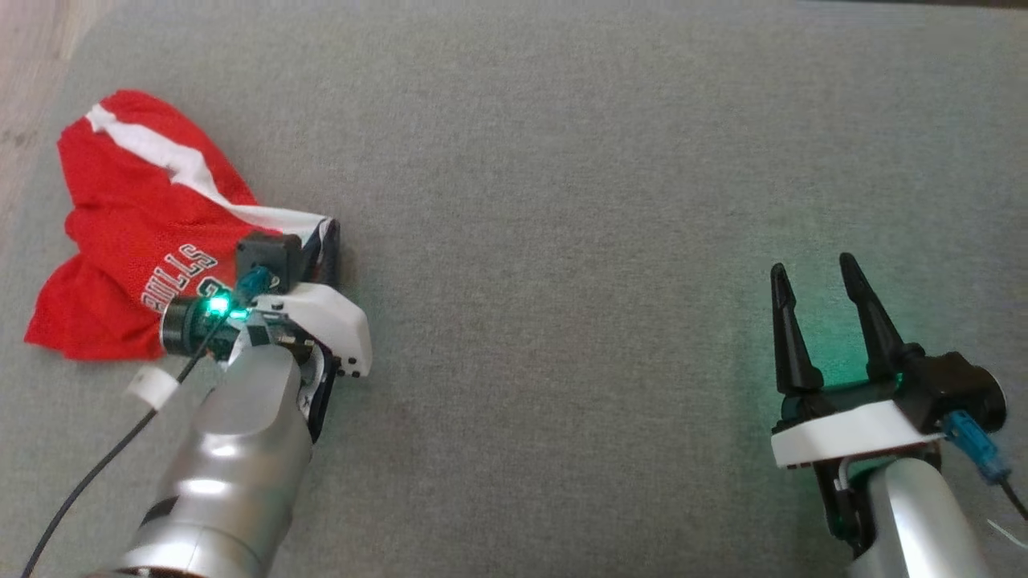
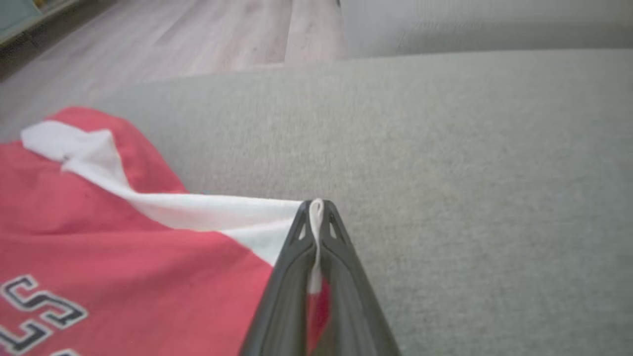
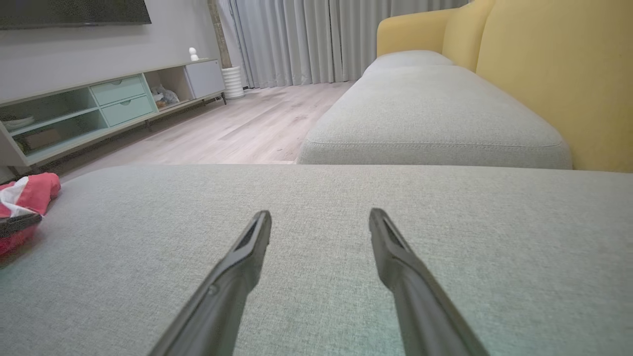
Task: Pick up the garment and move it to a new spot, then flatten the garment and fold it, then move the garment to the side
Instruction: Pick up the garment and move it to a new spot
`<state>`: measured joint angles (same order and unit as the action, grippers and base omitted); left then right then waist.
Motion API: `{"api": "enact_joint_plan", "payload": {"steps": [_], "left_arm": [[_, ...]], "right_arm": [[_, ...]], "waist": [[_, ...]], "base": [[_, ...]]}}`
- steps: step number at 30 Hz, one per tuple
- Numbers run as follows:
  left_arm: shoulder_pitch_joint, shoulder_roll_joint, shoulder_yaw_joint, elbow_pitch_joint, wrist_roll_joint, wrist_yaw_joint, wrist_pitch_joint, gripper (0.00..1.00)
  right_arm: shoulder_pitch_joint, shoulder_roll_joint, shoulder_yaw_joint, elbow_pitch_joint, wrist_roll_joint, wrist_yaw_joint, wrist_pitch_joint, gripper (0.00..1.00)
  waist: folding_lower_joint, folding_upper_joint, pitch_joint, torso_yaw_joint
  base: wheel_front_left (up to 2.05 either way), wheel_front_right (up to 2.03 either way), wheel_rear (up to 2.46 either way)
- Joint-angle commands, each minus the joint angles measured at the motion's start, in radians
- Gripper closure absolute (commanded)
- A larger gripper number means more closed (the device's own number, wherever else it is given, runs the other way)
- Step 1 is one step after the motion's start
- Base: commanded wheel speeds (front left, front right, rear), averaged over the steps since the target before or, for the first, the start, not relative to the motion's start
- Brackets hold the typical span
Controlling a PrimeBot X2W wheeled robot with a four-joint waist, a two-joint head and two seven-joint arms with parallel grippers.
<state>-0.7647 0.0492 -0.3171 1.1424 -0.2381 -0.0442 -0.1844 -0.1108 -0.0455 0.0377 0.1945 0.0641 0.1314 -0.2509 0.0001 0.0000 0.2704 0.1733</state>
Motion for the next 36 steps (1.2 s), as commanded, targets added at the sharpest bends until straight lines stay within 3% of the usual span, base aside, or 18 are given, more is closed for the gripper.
{"api": "enact_joint_plan", "payload": {"steps": [1,9,13,19,26,28,29,30,36], "left_arm": [[-0.027,0.025,0.027,-0.028,-0.008,-0.001,-0.019,1.00],[0.033,0.003,-0.011,-0.230,-0.020,-0.009,-0.077,1.00],[0.088,0.002,-0.120,-0.406,-0.096,0.002,-0.077,1.00],[0.089,0.001,-0.355,-0.579,-0.221,0.100,-0.074,1.00],[0.013,0.001,-0.557,-0.642,-0.327,0.194,-0.067,1.00],[-0.006,0.001,-0.610,-0.649,-0.359,0.208,-0.067,0.51],[-0.017,0.001,-0.635,-0.651,-0.370,0.213,-0.068,0.12],[-0.027,0.001,-0.655,-0.653,-0.383,0.217,-0.070,0.00],[-0.056,0.001,-0.727,-0.618,-0.438,0.242,-0.075,0.00]], "right_arm": [[-0.018,-0.005,0.029,-0.026,0.007,-0.001,-0.011,0.00],[-0.003,-0.005,0.034,-0.019,0.047,-0.001,-0.011,0.00],[-0.005,-0.005,0.047,-0.019,0.062,-0.001,-0.011,0.00],[-0.018,-0.005,0.066,-0.021,0.083,-0.001,-0.011,0.00],[-0.044,-0.005,0.086,-0.026,0.110,-0.001,-0.011,0.00],[-0.047,-0.005,0.087,-0.026,0.114,-0.001,-0.011,0.00],[-0.048,-0.005,0.087,-0.026,0.117,-0.001,-0.011,0.00],[-0.049,-0.005,0.086,-0.026,0.118,-0.001,-0.011,0.00],[-0.050,-0.005,0.062,-0.027,0.117,-0.001,-0.011,0.00]], "waist": [[-0.0001,0.0000,-0.016,-0.011],[-0.0001,0.0000,-0.094,-0.084],[-0.0001,0.0000,-0.105,-0.135],[-0.0001,0.0000,-0.086,-0.223],[-0.0001,0.0000,-0.043,-0.329],[-0.0001,0.0000,-0.034,-0.348],[-0.0001,0.0000,-0.030,-0.354],[-0.0001,0.0000,-0.025,-0.358],[-0.0001,0.0000,-0.025,-0.331]], "base": [[0.00,0.00,0.00],[0.00,0.00,0.00],[0.00,0.00,0.00],[0.00,0.00,0.00],[0.00,0.00,0.00],[0.00,0.00,0.00],[0.00,0.00,0.00],[0.00,0.00,0.00],[0.00,0.00,0.00]]}}
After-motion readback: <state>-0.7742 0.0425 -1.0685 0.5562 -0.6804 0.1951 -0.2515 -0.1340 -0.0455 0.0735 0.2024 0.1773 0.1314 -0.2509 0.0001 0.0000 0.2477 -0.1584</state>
